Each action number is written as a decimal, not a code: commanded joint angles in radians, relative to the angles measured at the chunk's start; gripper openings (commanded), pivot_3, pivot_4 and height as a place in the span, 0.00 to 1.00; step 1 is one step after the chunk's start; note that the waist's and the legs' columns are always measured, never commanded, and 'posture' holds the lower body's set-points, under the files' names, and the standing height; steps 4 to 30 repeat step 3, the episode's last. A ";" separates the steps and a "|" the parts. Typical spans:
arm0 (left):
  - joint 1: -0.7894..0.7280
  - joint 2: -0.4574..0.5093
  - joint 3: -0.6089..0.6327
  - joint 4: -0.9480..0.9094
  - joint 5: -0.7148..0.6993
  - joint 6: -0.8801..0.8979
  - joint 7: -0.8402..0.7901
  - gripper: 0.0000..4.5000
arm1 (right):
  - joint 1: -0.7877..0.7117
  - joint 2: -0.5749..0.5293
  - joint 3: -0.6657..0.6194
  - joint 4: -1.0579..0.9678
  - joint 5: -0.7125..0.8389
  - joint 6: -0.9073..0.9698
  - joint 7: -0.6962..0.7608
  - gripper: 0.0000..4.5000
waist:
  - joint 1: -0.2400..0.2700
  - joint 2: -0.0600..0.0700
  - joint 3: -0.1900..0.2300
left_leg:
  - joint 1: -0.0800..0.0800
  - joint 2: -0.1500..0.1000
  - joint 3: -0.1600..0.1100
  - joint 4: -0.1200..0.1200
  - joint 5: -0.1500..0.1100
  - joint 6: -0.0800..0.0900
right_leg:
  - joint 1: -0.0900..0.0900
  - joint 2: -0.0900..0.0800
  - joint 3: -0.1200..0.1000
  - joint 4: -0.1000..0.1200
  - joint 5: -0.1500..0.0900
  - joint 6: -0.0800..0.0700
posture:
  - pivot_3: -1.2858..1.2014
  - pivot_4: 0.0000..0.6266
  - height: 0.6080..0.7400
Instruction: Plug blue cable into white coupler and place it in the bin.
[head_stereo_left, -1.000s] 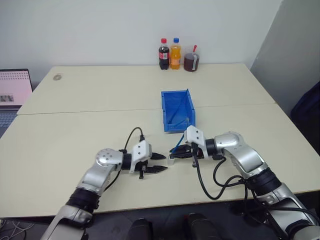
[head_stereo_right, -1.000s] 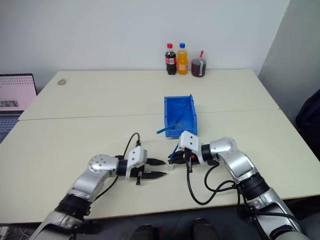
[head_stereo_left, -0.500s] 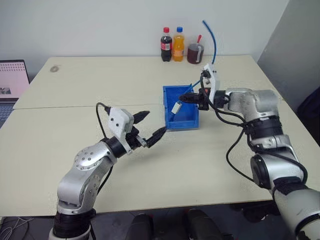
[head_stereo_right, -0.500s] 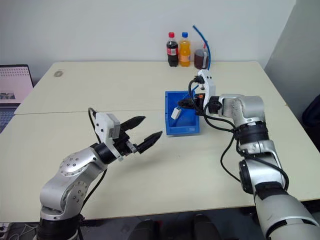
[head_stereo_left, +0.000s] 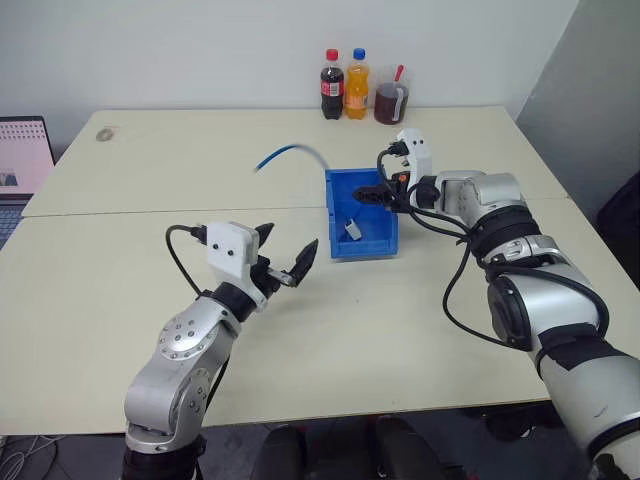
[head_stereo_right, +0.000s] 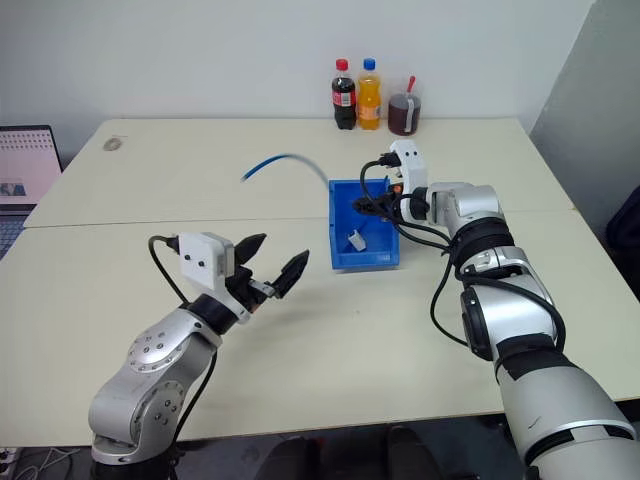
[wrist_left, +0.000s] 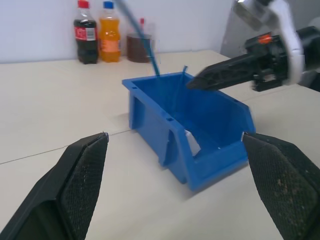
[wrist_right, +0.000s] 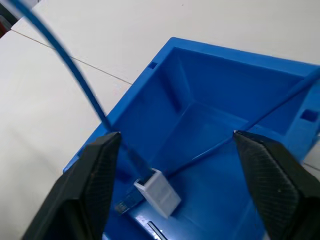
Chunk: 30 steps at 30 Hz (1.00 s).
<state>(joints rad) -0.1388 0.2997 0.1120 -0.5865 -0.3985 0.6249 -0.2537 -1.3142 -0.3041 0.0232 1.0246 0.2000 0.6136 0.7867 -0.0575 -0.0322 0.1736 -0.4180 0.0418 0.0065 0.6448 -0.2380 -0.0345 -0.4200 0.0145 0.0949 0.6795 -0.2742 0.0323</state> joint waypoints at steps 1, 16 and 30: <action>0.003 0.015 0.098 0.029 0.015 -0.005 0.051 1.00 | 0.188 -0.112 -0.028 -0.494 0.034 0.066 0.021 0.87 | 0.010 0.000 0.000 | -0.001 0.000 -0.001 0.000 0.000 0.000 | 0.000 0.000 -0.002 -0.001 0.000 0.000 | 0.52 0.24 1.00; 0.025 0.011 0.133 0.043 0.013 -0.005 0.069 1.00 | 0.378 -0.131 -0.072 -0.810 0.066 0.065 -0.028 0.87 | 0.013 -0.001 0.000 | -0.002 0.001 -0.003 -0.001 0.000 -0.001 | 0.000 0.000 -0.003 -0.002 -0.001 0.001 | 0.52 0.24 1.00; 0.025 0.011 0.133 0.043 0.013 -0.005 0.069 1.00 | 0.378 -0.131 -0.072 -0.810 0.066 0.065 -0.028 0.87 | 0.013 -0.001 0.000 | -0.002 0.001 -0.003 -0.001 0.000 -0.001 | 0.000 0.000 -0.003 -0.002 -0.001 0.001 | 0.52 0.24 1.00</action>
